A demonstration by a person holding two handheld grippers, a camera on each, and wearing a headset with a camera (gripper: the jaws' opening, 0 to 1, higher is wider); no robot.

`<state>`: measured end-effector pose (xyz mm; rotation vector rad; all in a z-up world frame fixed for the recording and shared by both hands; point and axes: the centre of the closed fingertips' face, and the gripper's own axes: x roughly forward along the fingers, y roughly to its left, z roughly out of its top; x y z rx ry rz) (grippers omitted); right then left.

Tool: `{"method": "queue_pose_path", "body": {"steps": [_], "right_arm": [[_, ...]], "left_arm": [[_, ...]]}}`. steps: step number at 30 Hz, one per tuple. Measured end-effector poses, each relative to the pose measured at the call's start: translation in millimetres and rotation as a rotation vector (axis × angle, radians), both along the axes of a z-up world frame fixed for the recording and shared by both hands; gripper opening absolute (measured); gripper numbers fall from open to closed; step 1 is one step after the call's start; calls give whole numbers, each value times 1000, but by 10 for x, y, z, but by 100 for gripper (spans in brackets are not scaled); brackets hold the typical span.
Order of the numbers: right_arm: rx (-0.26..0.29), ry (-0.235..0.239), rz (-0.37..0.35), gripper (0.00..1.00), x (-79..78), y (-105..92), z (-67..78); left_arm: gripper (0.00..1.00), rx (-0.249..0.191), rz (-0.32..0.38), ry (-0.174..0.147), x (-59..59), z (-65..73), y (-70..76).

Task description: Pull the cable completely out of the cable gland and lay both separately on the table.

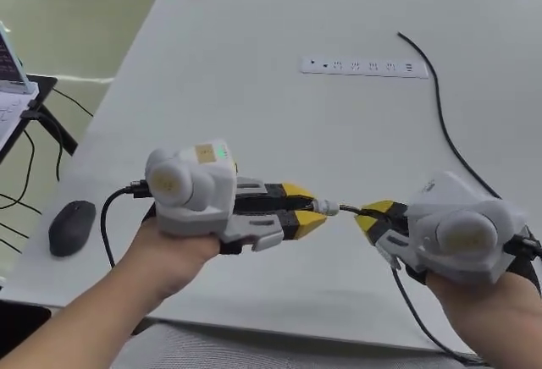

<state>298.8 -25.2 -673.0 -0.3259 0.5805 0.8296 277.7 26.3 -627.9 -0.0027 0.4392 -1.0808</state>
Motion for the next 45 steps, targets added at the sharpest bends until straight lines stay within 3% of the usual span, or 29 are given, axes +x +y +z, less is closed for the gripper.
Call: {"method": "queue_pose_path", "body": {"steps": [10, 14, 22, 24, 30, 36, 38, 40, 42, 45], "right_arm": [[94, 121, -131, 0, 76, -200, -186], [144, 204, -205, 0, 73, -265, -285], [157, 280, -272, 0, 62, -373, -477], [182, 315, -298, 0, 52, -387, -512], [191, 319, -300, 0, 50, -371, -511], [159, 265, -260, 0, 63, -391, -473], [164, 266, -251, 1, 73, -389, -467], [141, 239, -215, 1, 78, -395, -462], [121, 210, -206, 1, 86, -411, -438], [96, 180, -184, 1, 89, -414, -412]], "left_arm": [[15, -6, 3, 1, 17, 20, 30], [15, -6, 6, 2, 27, 21, 47], [15, -5, 11, 3, 41, 1, 52], [15, -5, 12, 4, 46, -9, 48], [15, -8, 13, 5, 57, -25, 26], [15, -10, 19, 4, 75, -10, 31], [15, -13, 23, 5, 82, -5, 36], [15, -28, 27, 30, 79, 4, 36], [15, -18, 26, 10, 87, 7, 35], [15, -23, 29, 16, 88, 16, 27]]}}
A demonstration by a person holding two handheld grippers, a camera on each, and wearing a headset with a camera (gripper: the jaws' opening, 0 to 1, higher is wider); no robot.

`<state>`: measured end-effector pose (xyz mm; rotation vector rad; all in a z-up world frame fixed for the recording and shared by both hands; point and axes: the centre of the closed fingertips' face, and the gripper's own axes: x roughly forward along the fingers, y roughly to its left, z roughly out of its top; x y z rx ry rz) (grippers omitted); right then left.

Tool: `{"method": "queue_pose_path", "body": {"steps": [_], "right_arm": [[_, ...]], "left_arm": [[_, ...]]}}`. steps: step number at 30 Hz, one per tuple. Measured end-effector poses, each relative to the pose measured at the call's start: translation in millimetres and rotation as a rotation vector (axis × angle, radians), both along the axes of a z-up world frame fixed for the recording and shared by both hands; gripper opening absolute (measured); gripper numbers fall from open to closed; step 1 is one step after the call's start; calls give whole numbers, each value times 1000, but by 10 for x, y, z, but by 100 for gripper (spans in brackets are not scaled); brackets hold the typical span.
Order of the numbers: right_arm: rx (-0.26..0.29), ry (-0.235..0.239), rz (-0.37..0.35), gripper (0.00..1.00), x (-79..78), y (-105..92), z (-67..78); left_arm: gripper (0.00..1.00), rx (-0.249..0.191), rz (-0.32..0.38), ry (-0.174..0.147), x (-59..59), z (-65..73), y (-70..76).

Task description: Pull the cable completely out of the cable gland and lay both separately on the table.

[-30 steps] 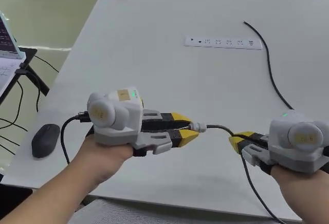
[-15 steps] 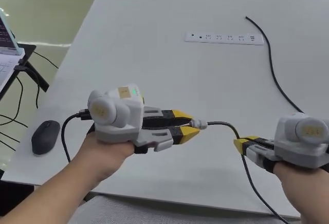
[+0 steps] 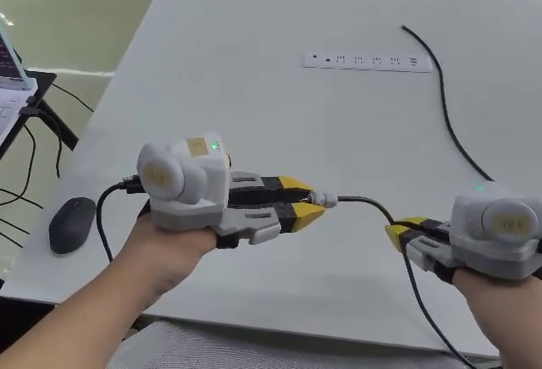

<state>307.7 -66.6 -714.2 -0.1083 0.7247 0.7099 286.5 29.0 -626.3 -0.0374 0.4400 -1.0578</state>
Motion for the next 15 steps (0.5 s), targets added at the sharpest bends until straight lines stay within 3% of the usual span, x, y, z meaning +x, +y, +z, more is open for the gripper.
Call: {"method": "queue_pose_path", "body": {"steps": [7, 10, 15], "right_arm": [[-22, -43, 64, 10, -30, 35, 101], [-76, -156, 172, 17, -43, 91, 295], [-98, -273, 289, 19, -91, 319, 571]], "left_arm": [[15, 4, 4, 4, -9, 13, -7], [15, 7, 5, 3, -15, 11, -4], [15, 11, 3, 4, -43, 10, -14]]}}
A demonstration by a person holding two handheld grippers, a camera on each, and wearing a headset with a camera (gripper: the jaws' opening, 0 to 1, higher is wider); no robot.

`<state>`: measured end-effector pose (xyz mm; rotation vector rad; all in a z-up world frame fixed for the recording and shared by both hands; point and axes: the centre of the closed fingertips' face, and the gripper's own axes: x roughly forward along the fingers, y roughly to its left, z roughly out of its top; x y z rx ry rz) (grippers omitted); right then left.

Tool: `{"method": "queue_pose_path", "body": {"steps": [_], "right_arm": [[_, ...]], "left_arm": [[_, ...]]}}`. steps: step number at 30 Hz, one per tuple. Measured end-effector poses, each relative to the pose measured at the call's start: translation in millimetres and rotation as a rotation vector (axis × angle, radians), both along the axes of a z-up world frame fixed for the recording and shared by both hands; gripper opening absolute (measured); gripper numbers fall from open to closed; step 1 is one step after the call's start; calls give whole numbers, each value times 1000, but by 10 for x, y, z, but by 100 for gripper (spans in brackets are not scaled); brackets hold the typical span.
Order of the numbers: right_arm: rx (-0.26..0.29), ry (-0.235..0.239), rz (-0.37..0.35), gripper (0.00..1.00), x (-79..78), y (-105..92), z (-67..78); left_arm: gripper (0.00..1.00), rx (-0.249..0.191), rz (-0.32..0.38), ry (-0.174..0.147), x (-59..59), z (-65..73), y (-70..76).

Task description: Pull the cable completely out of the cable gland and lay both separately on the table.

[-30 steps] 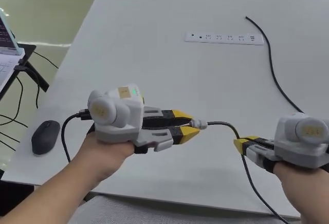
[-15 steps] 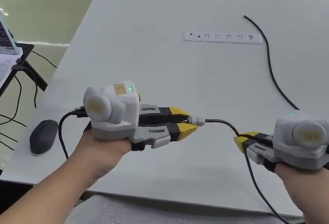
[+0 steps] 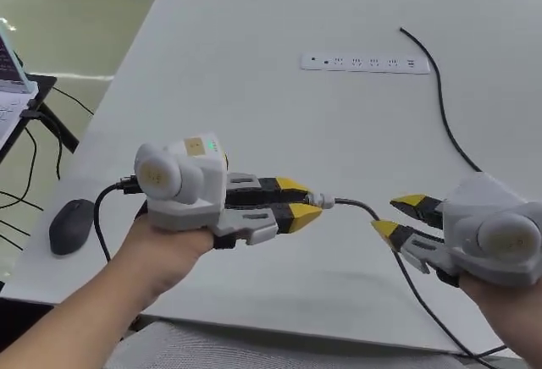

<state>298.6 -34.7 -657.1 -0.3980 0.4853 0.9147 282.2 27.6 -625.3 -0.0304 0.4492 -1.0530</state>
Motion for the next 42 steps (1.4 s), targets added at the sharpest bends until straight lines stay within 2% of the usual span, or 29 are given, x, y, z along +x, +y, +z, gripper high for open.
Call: {"method": "queue_pose_path", "body": {"steps": [4, 6, 8, 12, 20, 21, 22, 24, 32, 39, 41, 42], "right_arm": [[-16, -60, 94, 19, -54, 234, 126], [-30, -86, 131, 17, -80, 312, 148], [-67, -103, 170, 16, -111, 374, 116], [-72, -94, 175, 10, -116, 444, 81], [-80, -129, 183, 6, -118, 503, 107], [-78, -120, 180, 5, -117, 500, 98], [-60, -93, 156, 4, -105, 486, 94], [-43, -80, 146, 3, -93, 476, 101], [-12, -61, 122, 2, -84, 456, 94], [6, -21, 76, 2, -22, 374, 33], [19, 6, 47, 2, -1, 335, 8], [45, 30, 24, 2, 11, 316, 4]], "left_arm": [[15, -1, 2, 1, -12, -3, -6], [15, 1, 1, 1, -25, -9, -13], [15, 0, 0, 1, -31, -7, -14], [15, 0, 2, 1, -27, -6, -9], [15, -1, 2, 4, -30, -5, -14], [15, -1, 1, 3, -31, -6, -15], [15, 0, -3, 3, -36, -11, -20], [15, -2, -3, 2, -35, -10, -27], [15, -2, -7, -2, -28, -9, -31], [15, -5, -5, -7, -8, 12, -28], [15, -11, -4, -9, 0, 25, -27], [15, -15, -3, -9, 1, 36, -29]]}}
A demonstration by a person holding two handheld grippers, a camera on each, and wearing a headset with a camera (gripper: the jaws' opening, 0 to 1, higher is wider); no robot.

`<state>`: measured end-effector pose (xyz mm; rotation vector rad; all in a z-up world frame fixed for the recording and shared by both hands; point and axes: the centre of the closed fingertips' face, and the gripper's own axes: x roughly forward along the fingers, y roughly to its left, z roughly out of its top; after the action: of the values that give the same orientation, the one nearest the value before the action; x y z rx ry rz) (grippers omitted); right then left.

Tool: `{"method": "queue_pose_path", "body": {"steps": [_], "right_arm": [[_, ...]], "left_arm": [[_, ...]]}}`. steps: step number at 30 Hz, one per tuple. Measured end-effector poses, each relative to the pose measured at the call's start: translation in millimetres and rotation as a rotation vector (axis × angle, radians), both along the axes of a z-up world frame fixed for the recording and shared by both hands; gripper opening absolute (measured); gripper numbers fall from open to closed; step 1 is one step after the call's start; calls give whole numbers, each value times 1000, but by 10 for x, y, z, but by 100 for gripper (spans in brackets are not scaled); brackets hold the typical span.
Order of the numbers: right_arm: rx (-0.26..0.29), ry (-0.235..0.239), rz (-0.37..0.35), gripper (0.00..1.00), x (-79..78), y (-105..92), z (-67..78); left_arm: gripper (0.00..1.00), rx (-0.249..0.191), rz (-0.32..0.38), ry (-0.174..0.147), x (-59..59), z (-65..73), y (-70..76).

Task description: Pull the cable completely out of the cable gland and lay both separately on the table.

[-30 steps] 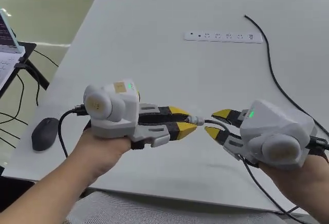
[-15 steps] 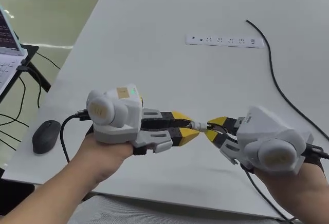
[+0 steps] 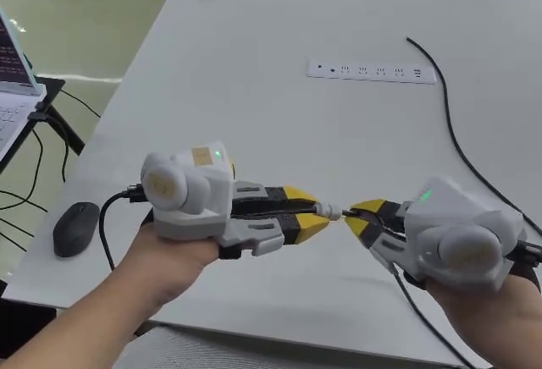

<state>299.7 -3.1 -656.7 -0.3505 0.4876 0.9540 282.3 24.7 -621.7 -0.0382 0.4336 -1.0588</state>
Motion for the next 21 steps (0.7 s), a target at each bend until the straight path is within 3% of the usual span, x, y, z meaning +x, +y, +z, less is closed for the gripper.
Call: {"method": "queue_pose_path", "body": {"steps": [4, 9, 19, 21], "right_arm": [[38, 61, -41, 2, 29, -58, -53], [96, 173, -140, 1, 36, -185, -197], [168, 306, -274, 1, 84, -390, -397], [203, 360, -309, 1, 72, -400, -433]], "left_arm": [[15, 0, 2, -5, 9, 11, -4], [15, -2, 7, -5, 21, 14, 16], [15, -2, 16, -2, 22, 4, 53], [15, 2, 13, 0, 16, -6, 50]]}}
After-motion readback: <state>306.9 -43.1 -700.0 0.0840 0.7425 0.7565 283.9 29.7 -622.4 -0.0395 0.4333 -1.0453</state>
